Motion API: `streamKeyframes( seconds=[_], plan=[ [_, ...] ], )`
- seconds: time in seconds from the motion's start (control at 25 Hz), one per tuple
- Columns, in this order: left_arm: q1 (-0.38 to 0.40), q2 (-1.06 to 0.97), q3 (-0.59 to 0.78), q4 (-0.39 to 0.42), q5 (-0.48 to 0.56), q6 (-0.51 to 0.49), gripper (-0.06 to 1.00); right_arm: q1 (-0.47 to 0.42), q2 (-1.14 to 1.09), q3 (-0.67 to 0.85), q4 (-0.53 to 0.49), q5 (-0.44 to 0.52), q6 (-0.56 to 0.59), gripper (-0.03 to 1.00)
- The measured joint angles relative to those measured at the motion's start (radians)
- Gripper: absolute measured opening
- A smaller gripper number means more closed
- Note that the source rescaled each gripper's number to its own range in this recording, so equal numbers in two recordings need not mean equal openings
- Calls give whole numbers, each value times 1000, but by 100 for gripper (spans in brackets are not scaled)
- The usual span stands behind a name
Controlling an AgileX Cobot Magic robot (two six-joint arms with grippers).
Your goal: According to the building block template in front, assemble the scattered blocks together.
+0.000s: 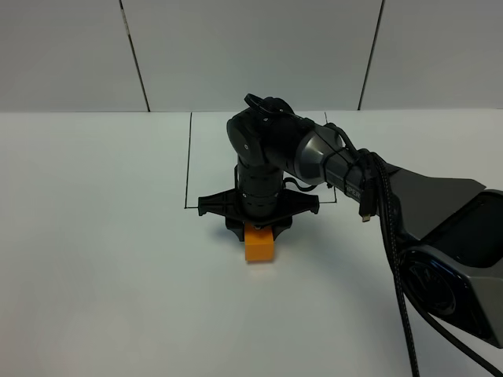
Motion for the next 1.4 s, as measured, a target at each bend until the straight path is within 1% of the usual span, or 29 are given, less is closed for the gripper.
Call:
streamKeyframes(
  seconds=[0.32,0.48,0.52,0.56,0.64,0.92,1.0,1.08,1.16,1.4],
  plan=[
    [0,0,0,0,0,0,46,0,19,0,52,-16,-22,0],
    [0,0,0,0,0,0,46,0,23,0,57,-32,-26,0],
    [0,0,0,0,0,0,46,0,23,0,57,-34,-26,0],
    [0,0,0,0,0,0,46,0,23,0,58,-34,-26,2],
    [0,0,0,0,0,0,46,0,23,0,58,-34,-26,13],
    [0,0,0,0,0,0,46,0,23,0,58,-30,-25,77],
    [0,0,0,0,0,0,46,0,23,0,58,-16,-34,91],
    [0,0,0,0,0,0,46,0,22,0,57,-6,-52,96],
    [0,0,0,0,0,0,46,0,15,0,56,-1,-70,99],
    [0,0,0,0,0,0,46,-2,-75,0,46,-2,-106,100]
  ],
)
